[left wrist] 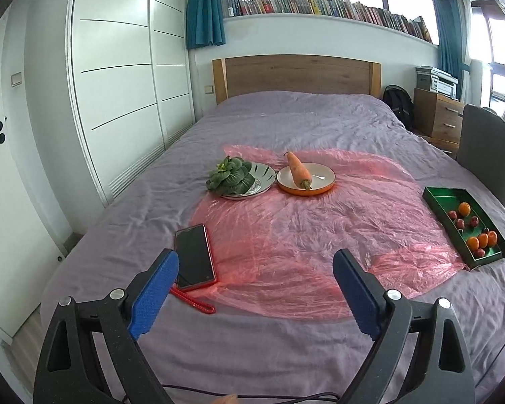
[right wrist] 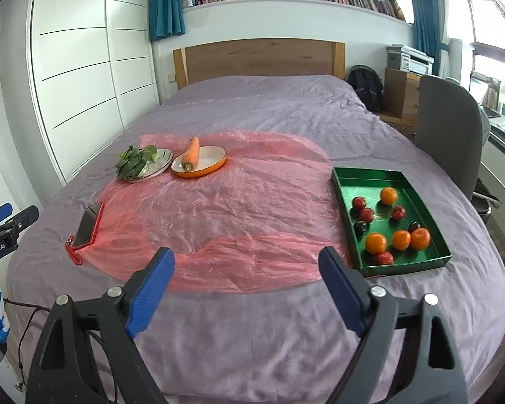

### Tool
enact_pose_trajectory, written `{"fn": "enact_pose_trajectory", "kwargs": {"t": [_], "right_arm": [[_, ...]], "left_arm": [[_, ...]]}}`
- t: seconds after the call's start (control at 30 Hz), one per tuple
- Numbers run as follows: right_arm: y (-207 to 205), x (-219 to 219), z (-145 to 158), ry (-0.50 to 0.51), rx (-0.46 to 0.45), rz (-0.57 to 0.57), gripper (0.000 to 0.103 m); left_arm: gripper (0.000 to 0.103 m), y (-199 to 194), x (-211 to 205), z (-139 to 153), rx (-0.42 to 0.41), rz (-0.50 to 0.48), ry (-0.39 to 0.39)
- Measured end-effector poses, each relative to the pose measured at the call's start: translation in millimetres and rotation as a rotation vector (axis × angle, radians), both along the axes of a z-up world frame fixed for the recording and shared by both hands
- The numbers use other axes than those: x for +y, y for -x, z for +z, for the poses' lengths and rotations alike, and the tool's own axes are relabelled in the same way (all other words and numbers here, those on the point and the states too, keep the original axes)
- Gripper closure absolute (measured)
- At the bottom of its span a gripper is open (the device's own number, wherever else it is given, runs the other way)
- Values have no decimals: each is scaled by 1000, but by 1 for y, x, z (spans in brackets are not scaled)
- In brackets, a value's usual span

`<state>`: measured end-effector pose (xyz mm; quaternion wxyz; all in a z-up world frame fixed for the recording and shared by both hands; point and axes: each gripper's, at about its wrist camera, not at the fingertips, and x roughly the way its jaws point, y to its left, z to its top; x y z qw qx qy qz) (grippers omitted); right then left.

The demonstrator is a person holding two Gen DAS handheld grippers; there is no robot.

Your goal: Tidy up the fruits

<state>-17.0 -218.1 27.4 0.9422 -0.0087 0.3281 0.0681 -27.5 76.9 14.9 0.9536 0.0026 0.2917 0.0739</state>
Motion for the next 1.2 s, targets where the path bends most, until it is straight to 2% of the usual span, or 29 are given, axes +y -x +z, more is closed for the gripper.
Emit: {"fn": "enact_pose_trajectory", "kwargs": {"t": [0.17, 0.23, 0.3, 1.2], "right_arm": [[1, -9, 5, 5, -29, -25, 0], [0, -12, 6, -3, -34, -25, 0], [0, -14, 7, -13, -44, -28, 0], [-12, -29, 2, 4, -30, -50, 0]], "left_arm": [[11, 3, -4, 1, 2, -2, -22], [4, 4, -6, 2, -5, 3, -35], [2, 7, -9, 2, -14, -13, -48], [2, -6, -10, 5, -2, -28, -9]]}}
